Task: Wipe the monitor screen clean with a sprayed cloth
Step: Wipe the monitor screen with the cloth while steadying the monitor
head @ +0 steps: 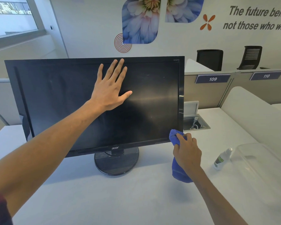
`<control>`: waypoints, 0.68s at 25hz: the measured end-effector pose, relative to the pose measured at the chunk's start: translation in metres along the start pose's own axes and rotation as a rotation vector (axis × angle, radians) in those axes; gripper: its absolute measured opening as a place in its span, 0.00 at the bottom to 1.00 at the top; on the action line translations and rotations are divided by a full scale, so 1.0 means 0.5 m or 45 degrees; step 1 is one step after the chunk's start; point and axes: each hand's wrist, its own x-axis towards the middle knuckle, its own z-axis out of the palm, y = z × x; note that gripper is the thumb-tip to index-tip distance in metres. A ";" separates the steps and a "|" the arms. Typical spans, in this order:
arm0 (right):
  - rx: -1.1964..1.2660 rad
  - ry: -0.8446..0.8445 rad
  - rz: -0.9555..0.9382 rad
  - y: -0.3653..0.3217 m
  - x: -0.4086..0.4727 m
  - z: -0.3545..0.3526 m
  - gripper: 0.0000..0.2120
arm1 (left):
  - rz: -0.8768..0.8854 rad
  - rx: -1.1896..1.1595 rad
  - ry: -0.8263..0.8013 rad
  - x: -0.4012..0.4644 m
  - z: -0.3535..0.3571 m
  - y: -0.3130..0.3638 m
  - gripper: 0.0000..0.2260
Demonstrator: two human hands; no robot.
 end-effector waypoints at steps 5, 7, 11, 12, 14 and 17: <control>0.028 0.025 0.015 -0.070 -0.025 0.000 0.19 | -0.008 0.014 -0.010 -0.003 -0.004 0.004 0.37; 0.068 0.046 0.000 -0.104 -0.040 0.010 0.19 | -0.005 0.017 -0.022 -0.003 -0.006 0.001 0.36; 0.146 -0.035 -0.145 -0.145 -0.063 0.020 0.20 | -0.007 0.003 -0.017 -0.011 -0.006 -0.001 0.36; 0.196 -0.063 -0.179 -0.138 -0.065 0.016 0.19 | -0.008 -0.006 -0.009 -0.017 -0.005 0.000 0.36; 0.270 0.016 -0.158 -0.101 -0.059 0.000 0.19 | -0.022 -0.024 0.011 -0.035 -0.005 0.000 0.36; 0.133 0.198 0.059 -0.029 -0.026 -0.015 0.18 | -0.055 -0.018 0.036 -0.073 -0.008 -0.016 0.36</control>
